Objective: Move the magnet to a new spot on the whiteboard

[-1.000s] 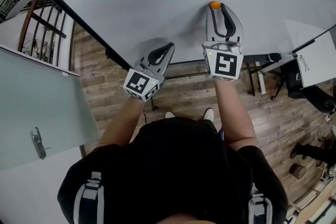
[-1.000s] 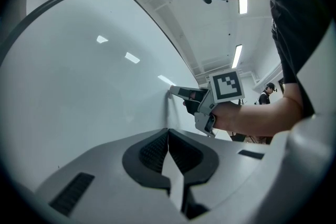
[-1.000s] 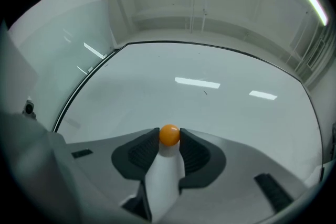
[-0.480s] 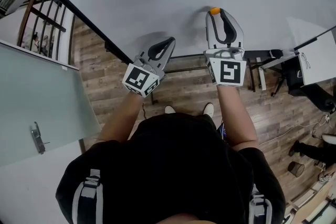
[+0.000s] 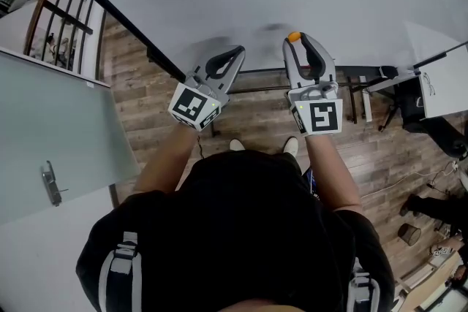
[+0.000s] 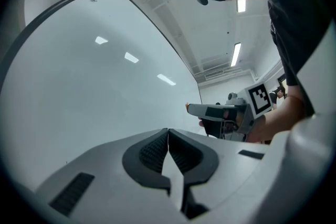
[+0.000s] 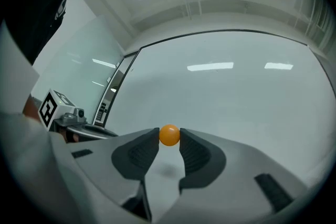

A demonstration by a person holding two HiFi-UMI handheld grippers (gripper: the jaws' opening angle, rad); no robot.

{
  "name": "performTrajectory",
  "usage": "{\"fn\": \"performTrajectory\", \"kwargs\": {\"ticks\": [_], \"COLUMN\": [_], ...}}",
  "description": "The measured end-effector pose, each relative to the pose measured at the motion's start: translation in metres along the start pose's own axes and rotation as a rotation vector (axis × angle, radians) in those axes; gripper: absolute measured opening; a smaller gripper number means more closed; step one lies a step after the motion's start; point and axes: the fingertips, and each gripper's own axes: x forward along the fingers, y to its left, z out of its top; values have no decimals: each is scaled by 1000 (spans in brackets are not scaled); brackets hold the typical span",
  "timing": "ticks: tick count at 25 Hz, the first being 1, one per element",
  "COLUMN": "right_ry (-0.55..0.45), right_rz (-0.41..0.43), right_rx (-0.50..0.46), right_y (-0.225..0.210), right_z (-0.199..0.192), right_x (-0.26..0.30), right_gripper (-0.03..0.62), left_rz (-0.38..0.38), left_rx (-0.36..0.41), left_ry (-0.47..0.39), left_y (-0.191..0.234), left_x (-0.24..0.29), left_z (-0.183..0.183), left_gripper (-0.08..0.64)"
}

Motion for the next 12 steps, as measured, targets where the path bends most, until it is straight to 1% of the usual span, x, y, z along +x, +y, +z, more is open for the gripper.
{"fn": "performTrajectory", "kwargs": {"ticks": [8, 12], "right_ry": [52, 73], "right_rz": [105, 126], "right_rx": [54, 79], "right_y": [24, 30], "right_z": [-29, -41], "right_x": [-14, -21], "right_gripper": [118, 118], "left_rz": [-3, -10], "left_rx": [2, 3], "left_ry": [16, 24], "left_y": [-5, -7], "left_x": [-9, -11], "left_z": [-12, -17], "left_gripper": [6, 6]}}
